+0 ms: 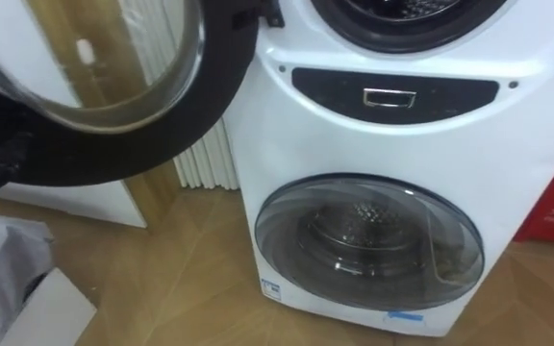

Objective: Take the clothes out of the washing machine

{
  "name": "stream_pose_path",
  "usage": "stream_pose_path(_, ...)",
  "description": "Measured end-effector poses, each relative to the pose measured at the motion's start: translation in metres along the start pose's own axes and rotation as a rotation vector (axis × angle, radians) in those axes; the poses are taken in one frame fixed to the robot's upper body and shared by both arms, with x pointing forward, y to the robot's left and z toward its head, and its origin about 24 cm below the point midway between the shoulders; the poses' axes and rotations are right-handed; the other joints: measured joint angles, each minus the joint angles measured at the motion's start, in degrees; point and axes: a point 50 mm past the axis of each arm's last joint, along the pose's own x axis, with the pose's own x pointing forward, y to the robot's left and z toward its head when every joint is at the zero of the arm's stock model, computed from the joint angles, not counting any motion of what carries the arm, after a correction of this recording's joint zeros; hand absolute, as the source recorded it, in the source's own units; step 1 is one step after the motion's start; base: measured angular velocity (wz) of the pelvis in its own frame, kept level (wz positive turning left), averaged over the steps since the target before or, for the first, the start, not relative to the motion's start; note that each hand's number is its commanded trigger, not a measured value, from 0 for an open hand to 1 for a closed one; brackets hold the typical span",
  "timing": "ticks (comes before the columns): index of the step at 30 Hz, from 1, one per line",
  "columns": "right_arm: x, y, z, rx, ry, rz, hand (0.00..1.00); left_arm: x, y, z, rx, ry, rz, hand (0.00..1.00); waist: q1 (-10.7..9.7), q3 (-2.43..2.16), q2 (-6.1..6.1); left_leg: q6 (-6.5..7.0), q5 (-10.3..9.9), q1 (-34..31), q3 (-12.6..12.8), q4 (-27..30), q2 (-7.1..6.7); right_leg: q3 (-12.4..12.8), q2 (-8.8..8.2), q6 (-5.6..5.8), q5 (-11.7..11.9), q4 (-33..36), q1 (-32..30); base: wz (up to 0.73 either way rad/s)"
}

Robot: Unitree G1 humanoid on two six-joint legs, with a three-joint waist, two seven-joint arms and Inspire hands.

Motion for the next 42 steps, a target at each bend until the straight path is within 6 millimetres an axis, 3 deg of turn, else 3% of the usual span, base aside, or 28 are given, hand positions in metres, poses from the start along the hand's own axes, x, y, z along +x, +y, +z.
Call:
stream_pose_path(5,0.001,-0.002,0.006,-0.006,-0.020,0.003,0.00,-0.010,-0.015,0.008,-0.059,-0.010,-0.031,0.00,-0.15,-0.10,-0.47,0.86,0.96,-1.03,-0.39,-0.51,-0.89,-0.49,-0.93,1.42,0.58,0.00,-0.60,0.13)
stream_pose_path(12,0.001,0.003,0.004,-0.063,-0.013,0.053,0.00,-0.027,-0.026,0.007,-0.069,-0.043,-0.095,0.00,0.22,-0.39,-1.49,1.64,1.44,-0.71,-0.36,-0.36,-1.50,-0.18,-1.43,2.17,1.60,0.13,-0.22,0.03)
stream_pose_path(28,0.002,0.001,0.016,-0.049,-0.075,0.007,0.00,-0.049,-0.042,0.007,-0.111,-0.041,-0.203,0.00,0.30,-0.92,-2.74,2.42,3.11,-0.68,0.01,-0.32,-2.35,-0.47,-2.36,2.54,2.93,0.13,-0.03,0.00)
stream_pose_path(37,0.003,0.005,0.021,-0.095,-0.090,0.001,0.00,-0.059,-0.051,0.007,-0.127,-0.028,-0.253,0.00,0.25,-0.87,-3.17,2.41,4.53,-1.01,2.13,-0.37,-2.36,3.13,-2.31,3.29,2.82,-0.09,-1.22,-0.07)
stream_pose_path(42,0.003,0.007,0.028,-0.113,-0.119,-0.001,0.00,-0.065,-0.057,0.008,-0.137,-0.023,-0.287,0.00,0.06,-0.88,-3.19,2.80,4.73,-1.02,5.95,-0.01,-1.79,5.59,-2.36,3.44,3.07,0.00,-1.38,-0.03)
